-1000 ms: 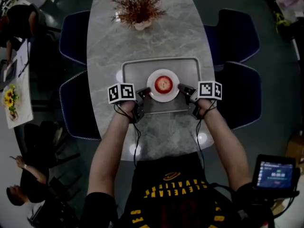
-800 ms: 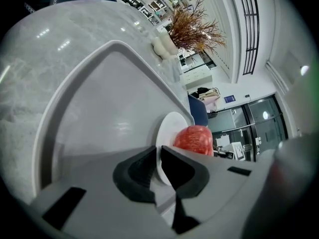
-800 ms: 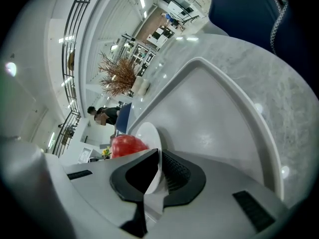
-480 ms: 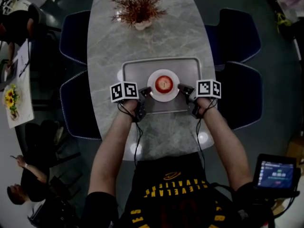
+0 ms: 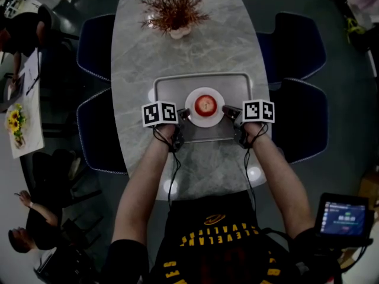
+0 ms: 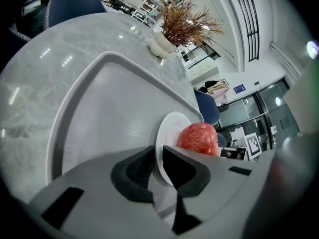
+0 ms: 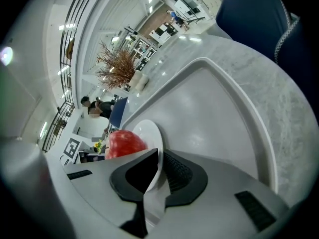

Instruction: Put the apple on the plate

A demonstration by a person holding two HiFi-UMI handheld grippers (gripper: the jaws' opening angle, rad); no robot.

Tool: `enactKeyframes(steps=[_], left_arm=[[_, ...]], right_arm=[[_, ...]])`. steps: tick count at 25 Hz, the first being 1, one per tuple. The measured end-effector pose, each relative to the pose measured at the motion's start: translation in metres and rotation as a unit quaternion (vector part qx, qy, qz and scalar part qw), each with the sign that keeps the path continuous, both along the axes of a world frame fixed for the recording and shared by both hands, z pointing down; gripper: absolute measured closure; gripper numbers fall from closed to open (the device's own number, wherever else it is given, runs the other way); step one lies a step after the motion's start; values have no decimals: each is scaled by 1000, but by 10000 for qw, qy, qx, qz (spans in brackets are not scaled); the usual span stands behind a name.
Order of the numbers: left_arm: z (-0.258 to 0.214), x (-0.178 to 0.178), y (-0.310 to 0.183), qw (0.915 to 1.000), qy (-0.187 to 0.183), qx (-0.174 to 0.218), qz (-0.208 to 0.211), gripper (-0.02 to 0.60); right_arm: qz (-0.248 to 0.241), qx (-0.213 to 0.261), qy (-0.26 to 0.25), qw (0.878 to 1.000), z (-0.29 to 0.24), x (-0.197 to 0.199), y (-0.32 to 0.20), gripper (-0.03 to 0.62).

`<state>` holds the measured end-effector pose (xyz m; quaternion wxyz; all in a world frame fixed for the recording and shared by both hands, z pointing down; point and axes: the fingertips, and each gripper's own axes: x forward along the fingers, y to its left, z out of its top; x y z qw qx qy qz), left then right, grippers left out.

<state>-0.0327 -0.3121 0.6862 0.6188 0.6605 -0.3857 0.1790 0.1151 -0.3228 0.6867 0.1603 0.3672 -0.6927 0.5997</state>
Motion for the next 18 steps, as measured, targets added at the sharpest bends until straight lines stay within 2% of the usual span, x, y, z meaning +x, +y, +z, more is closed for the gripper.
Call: enactKeyframes(steps=[5, 10, 14, 18], left_arm=[[0, -1, -4, 9989, -402, 164, 179, 531], [0, -5, -8, 9915, -1049, 514, 572, 514], [-4, -8, -14, 9861, -1304, 808, 633, 514], [-9, -14, -16, 9838, -1429, 981, 460, 514]], right_arm=[[-529, 339, 681, 9957, -1, -2, -4, 562], [-965, 849, 1385, 9820, -4, 2, -9, 562], [-1059, 1262, 1723, 9712, -11, 6, -16, 562], [-998, 1672, 1920, 9619, -21, 10, -23, 562]])
